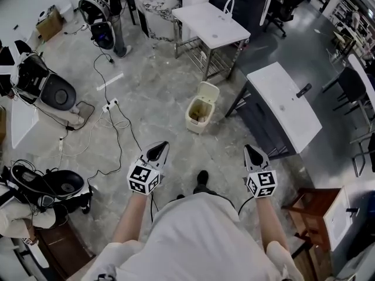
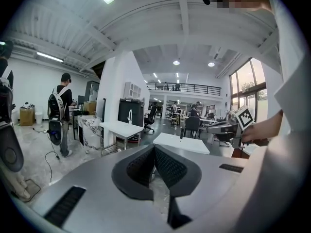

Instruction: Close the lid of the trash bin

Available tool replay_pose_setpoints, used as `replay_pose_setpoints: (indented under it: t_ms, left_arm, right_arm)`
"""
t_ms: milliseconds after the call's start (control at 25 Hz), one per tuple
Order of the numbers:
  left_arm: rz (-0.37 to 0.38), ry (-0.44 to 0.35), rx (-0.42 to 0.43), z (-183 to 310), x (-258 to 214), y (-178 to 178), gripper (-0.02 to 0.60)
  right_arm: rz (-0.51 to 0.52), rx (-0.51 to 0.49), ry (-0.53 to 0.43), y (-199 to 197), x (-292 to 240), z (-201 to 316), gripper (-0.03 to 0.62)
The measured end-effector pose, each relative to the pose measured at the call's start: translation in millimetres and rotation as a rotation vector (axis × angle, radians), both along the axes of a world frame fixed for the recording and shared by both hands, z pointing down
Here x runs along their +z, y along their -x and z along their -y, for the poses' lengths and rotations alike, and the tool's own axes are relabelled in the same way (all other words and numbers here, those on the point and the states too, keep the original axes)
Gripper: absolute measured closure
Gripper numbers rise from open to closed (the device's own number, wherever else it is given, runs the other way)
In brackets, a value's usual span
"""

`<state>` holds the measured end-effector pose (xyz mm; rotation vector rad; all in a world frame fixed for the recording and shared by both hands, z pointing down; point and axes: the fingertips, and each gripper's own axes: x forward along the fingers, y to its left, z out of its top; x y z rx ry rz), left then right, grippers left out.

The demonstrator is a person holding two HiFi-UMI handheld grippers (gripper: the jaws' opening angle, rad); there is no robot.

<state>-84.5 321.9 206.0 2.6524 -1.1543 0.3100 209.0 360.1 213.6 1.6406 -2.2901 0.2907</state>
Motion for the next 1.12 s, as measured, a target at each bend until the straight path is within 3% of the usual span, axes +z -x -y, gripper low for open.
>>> replay_pose_setpoints:
  t_ms: [1120]
  left_arm:
    - [0.058,0.039,-0.117,119,18,-75,0.565]
  right_arm:
    - [0.015,-0.141,0.063,-66,41,157,0.562]
